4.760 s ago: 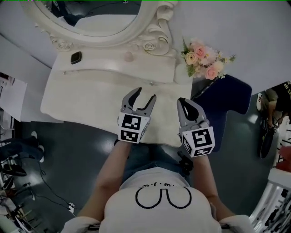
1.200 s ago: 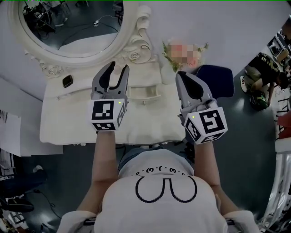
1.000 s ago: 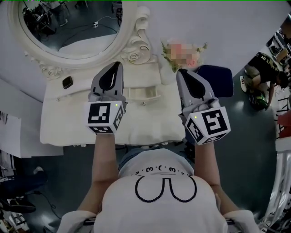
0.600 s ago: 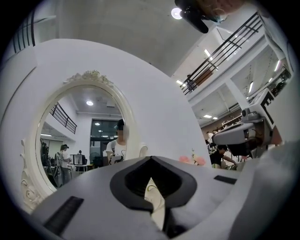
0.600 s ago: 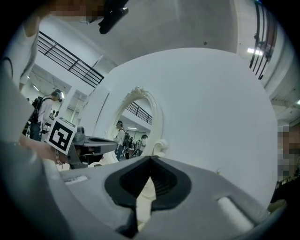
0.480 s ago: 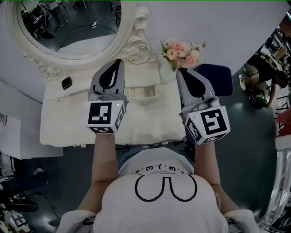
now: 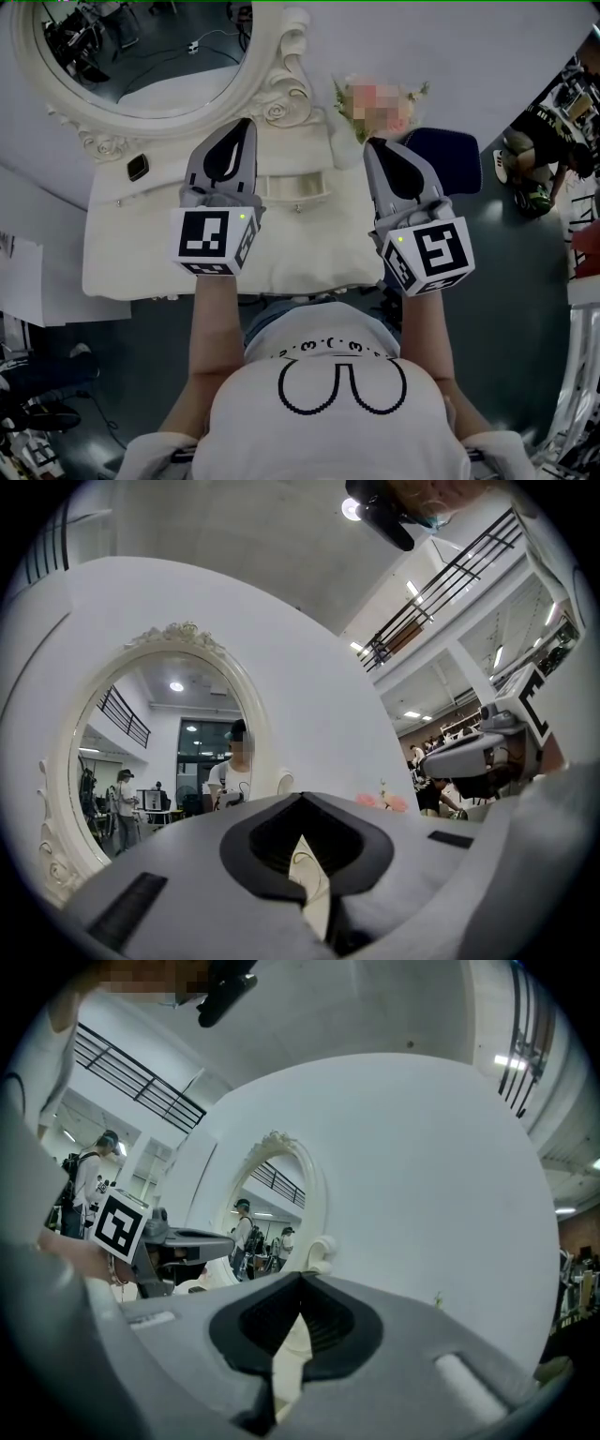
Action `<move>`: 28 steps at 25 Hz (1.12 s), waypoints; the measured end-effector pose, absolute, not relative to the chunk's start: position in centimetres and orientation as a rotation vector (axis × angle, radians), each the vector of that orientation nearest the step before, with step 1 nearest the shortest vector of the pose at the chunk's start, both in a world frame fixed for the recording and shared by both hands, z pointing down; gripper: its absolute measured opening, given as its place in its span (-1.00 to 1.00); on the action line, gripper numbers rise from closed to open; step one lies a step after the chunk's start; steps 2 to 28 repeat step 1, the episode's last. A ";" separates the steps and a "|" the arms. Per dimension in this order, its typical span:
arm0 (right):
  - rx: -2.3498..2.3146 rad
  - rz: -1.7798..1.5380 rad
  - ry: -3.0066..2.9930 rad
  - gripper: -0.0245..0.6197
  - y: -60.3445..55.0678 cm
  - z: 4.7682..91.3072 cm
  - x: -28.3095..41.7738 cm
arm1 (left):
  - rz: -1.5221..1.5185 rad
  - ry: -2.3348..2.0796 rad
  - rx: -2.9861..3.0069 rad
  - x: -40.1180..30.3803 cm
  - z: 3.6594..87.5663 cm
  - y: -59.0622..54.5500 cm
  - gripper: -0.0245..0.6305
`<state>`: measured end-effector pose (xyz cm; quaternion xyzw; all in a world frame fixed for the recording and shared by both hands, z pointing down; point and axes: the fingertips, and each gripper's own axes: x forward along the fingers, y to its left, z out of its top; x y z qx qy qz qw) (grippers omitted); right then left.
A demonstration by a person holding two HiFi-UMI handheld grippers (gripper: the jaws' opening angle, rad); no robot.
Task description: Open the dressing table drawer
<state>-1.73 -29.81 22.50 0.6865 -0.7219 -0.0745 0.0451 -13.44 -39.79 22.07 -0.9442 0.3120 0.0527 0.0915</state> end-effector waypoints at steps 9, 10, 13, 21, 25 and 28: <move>2.096 -0.227 -2.204 -0.92 -29.8 22.5 -1.8 | 0.160 0.926 -2.806 -13.6 22.0 -39.8 -0.93; 2.096 -0.227 -2.204 -0.92 -29.8 22.5 -1.8 | 0.160 0.926 -2.806 -13.6 22.0 -39.8 -0.93; 2.096 -0.227 -2.204 -0.92 -29.8 22.5 -1.8 | 0.160 0.926 -2.806 -13.6 22.0 -39.8 -0.93; 2.096 -0.227 -2.204 -0.92 -29.8 22.5 -1.8 | 0.160 0.926 -2.806 -13.6 22.0 -39.8 -0.93; 2.096 -0.227 -2.204 -0.92 -29.8 22.5 -1.8 | 0.160 0.926 -2.806 -13.6 22.0 -39.8 -0.93; 2.096 -0.227 -2.204 -0.92 -29.8 22.5 -1.8 | 0.160 0.926 -2.806 -13.6 22.0 -39.8 -0.93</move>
